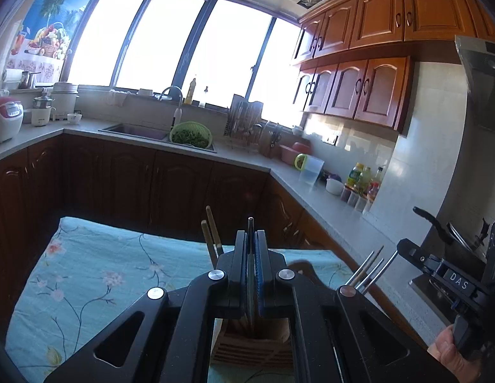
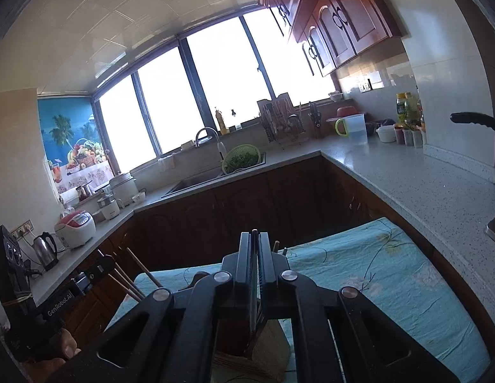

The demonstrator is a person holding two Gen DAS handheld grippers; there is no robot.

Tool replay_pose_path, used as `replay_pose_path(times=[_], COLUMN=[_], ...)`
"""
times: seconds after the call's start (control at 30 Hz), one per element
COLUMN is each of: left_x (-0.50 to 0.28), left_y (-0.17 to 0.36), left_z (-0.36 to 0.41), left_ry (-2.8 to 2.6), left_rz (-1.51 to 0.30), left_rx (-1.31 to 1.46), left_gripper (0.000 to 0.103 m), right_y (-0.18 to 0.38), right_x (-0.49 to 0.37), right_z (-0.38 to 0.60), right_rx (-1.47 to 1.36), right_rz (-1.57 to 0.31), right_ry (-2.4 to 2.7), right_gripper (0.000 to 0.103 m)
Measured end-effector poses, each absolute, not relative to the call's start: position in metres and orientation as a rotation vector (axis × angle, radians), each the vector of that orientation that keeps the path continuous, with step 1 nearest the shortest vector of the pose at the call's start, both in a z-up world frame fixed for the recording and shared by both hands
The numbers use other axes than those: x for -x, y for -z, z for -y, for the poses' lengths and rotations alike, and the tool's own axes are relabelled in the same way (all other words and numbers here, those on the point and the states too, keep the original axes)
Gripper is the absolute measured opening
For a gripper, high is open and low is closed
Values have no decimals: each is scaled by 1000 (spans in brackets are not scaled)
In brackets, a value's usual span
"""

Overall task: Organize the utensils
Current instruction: 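Lower both chopsticks into the wooden holder and open both tools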

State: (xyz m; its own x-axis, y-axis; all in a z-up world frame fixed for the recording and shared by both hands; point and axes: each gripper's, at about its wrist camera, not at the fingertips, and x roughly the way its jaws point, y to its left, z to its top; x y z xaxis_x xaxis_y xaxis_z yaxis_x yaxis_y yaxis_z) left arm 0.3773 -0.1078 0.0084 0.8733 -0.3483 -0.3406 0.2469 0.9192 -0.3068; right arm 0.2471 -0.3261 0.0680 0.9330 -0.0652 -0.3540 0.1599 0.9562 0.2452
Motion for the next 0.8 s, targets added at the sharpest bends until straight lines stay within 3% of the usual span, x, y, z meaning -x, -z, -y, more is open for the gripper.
replay_pose_path(times=[0.5, 0.67, 0.7, 0.73, 0.77, 0.8], left_x=[-388, -386, -385, -384, -382, -379], left_y=[-9, -12, -12, -12, -13, -15], left_z=[90, 91, 90, 90, 89, 87], left_ry=[302, 301, 306, 312, 305, 296], left_rz=[-446, -462, -470, -479, -481, -474], left_rx=[266, 270, 274, 277, 282, 288], left_gripper=[4, 4, 8, 13, 28, 44], right_y=[-49, -49, -51, -52, -54, -56], right_x=[-255, -254, -253, -250, -247, -242], right_z=[331, 335, 334, 335, 337, 337], right_rx=[-291, -313, -317, -324, -335, -345], right_rz=[-429, -435, -435, -430, -419, -400], right_ry=[124, 117, 119, 120, 110, 101], right_gripper=[5, 11, 18, 35, 57, 65])
